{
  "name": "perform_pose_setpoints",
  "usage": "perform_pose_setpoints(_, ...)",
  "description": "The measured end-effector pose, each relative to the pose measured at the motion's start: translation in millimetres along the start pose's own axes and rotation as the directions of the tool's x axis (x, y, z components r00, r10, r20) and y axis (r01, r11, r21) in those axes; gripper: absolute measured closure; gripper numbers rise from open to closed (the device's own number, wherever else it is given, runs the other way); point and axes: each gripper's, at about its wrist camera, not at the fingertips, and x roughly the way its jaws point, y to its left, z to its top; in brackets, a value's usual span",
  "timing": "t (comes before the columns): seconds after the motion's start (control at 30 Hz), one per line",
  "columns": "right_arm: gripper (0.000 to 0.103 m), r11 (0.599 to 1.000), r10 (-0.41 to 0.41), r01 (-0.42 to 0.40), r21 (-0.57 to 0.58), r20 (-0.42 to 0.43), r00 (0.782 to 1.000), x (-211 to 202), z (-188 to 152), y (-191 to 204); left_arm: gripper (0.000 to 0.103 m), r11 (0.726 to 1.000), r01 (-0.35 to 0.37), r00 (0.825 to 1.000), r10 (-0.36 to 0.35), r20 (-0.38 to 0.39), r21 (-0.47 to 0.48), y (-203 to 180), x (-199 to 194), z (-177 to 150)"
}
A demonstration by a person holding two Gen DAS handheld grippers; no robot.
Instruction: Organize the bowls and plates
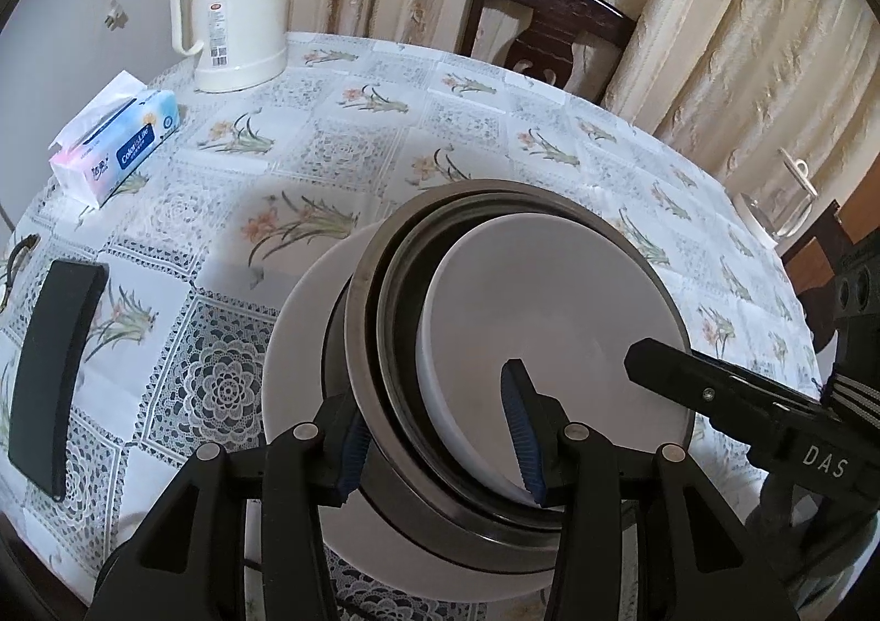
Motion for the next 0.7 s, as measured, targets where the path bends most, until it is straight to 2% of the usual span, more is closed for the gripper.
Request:
perform_pose_setpoints(0.2, 0.045, 1.0, 0.021, -0.022, 0.004, 0.072, 0.997, -17, -1, -8, 0.053, 0.998, 0.06, 0.998, -0.06, 0.002, -0.036, 7, -4, -1)
perform_pose_setpoints(0.33, 0.044, 0.998, 0.03, -0.035, 0.043, 0.116, 0.993, -29, 7, -20, 0.053, 0.995, 0.081, 0.997, -0.08, 0.021, -0.05, 9, -13, -1)
perform_pose_setpoints(0.6, 0.043, 0.987, 0.076, -0.086, 0.139, 0.073, 0.994, -14, 12, -38, 0.047, 0.989, 0.117, 0.99, -0.109, 0.092, -0.095, 25, -29, 3)
perform_pose_setpoints(0.7, 0.041, 0.985, 0.092, -0.1, 0.141, 0.063, 0.994, -9, 11, -37, 0.047, 0.987, 0.118, 0.99, -0.109, 0.088, -0.106, 29, -26, 4)
